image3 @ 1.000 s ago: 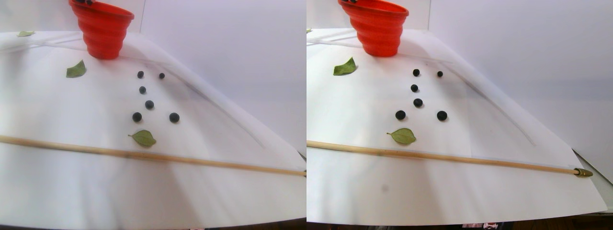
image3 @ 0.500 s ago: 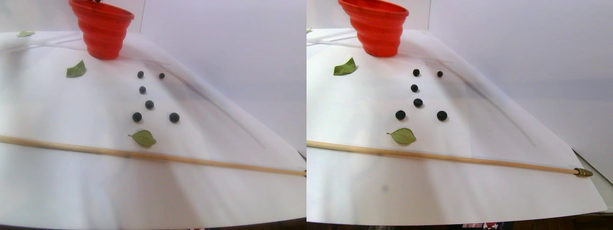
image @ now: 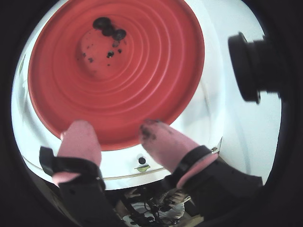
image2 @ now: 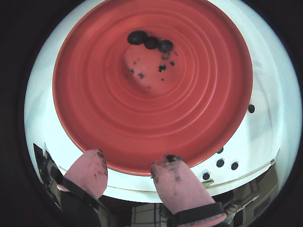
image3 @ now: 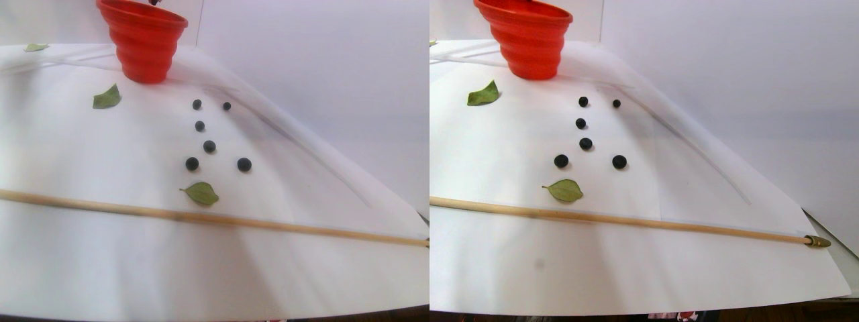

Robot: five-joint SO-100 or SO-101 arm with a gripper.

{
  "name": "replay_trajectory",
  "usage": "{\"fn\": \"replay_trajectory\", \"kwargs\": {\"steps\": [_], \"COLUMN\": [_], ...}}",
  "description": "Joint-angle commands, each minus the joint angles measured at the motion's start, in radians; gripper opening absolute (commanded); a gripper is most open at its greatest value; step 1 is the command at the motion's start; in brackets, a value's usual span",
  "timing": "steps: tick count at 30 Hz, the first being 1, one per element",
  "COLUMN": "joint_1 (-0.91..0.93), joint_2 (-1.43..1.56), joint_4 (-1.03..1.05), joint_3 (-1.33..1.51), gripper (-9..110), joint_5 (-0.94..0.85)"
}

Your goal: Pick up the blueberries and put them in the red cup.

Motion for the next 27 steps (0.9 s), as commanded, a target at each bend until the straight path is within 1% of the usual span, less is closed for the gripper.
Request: {"fn": "replay_trajectory", "kwargs": {"steps": [1, 12, 27], "joint_1": [0.035, 0.146, 0.278], "joint_2": [0.149, 0.232, 0.344], "joint_4": [0.020, 0.051, 0.058], "joint_3": [-0.003, 0.051, 0.250], "gripper": [18, 18, 18], "joint_5": [-0.011, -0.028, -0.025]}}
